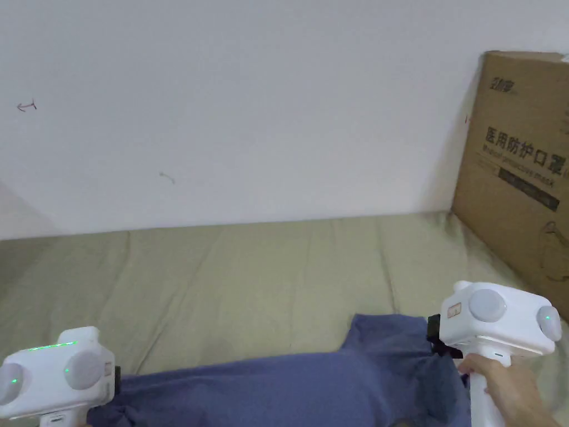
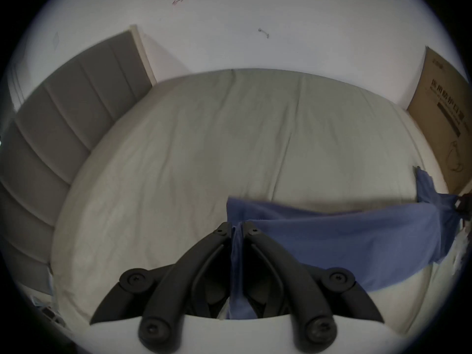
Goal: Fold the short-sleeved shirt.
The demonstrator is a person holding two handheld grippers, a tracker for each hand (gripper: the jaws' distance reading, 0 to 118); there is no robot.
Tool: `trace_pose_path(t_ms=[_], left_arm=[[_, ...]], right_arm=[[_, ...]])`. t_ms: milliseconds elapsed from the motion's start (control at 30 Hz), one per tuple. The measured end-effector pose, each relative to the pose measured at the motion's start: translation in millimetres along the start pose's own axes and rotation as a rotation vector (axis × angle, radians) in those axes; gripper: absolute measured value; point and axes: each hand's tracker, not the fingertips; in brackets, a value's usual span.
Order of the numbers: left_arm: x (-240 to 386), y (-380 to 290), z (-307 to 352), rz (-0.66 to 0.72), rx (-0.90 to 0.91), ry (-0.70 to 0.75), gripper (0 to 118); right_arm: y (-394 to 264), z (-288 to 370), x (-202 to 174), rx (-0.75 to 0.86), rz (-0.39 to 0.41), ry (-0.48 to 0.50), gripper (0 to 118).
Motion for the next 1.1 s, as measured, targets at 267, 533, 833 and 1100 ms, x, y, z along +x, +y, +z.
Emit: trace_pose_path(t_ms=[267,533,833,1100], left_arm=[[-44.7,-84.7,96.6,-0.053,0.082,-0.025,6],[-84.1,-225.2,209.1,-0.105,0.077,0.008,6],[-118.1,-349.2,270.8,-0.104,-0.017,-0.026,6],[-120.2,-371.0,280.2,-0.089,-0.006,-0.011,85]], right_arm=[[-70.9,97.6,25.9,0.084,0.053,0.104,5],[-211.1,214.0,58.0,0.063,0.070,0.134,5],[-356.2,289.5,109.1,0.011,0.021,0.109,5],[-382.7,288.3,127.7,-0.018,0.011,0.051,18]])
